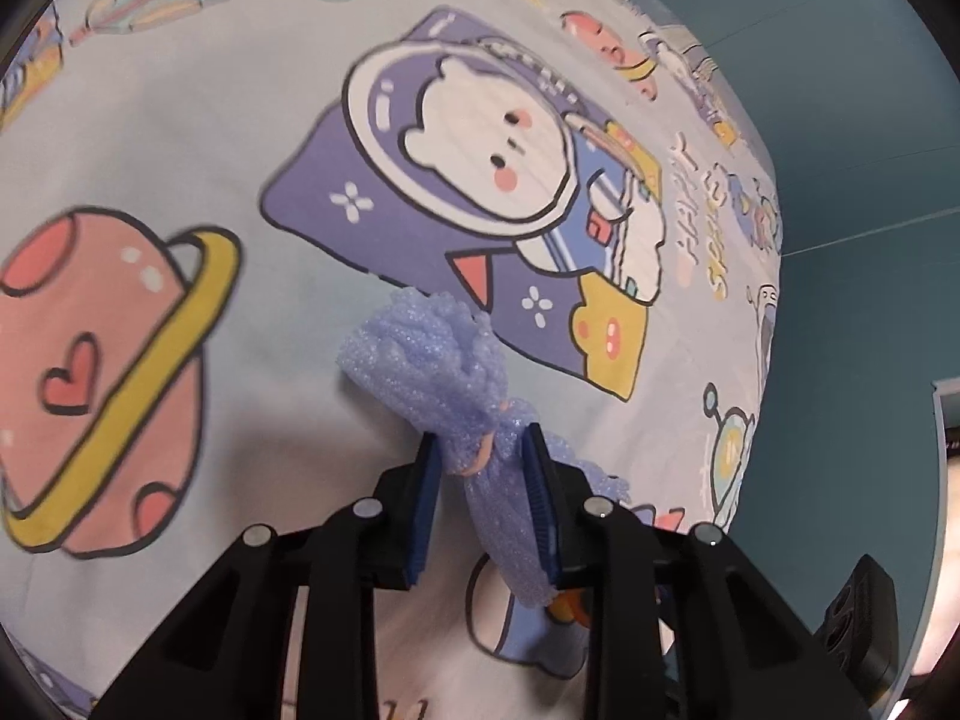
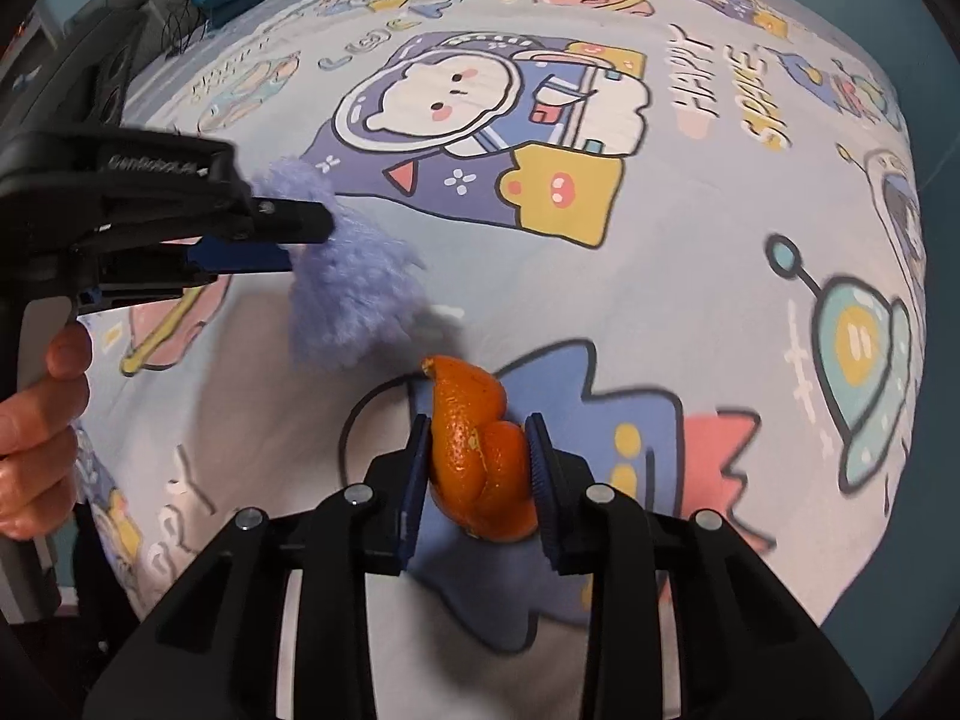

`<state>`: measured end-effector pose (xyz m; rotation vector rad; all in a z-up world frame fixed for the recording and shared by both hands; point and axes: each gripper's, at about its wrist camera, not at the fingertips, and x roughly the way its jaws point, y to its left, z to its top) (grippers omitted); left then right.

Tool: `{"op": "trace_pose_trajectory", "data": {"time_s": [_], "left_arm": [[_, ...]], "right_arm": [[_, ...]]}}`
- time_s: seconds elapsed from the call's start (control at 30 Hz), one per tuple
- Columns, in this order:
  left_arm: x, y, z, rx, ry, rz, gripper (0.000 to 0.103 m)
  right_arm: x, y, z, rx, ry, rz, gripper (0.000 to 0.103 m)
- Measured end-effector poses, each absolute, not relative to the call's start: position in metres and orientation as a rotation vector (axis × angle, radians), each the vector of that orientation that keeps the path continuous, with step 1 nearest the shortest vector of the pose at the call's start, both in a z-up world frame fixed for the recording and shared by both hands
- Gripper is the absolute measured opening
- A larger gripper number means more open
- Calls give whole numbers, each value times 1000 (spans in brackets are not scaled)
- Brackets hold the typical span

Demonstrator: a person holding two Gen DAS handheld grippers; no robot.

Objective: Collect trash
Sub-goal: 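Lift the purple net and orange and carry both over the bin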

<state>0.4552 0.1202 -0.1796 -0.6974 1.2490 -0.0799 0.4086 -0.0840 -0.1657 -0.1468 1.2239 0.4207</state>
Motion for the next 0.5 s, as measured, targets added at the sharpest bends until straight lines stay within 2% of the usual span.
{"op": "trace_pose_trajectory", "data": {"time_s": [0.27,0.5], "left_arm": [[399,125,-144,-628,1216,-128,26],[318,100,-127,-507,1196,-227,26]], "right_arm": [[353,-114,-123,-46,1198,413,29],[287,-156,-92,53,1160,383,29]]}}
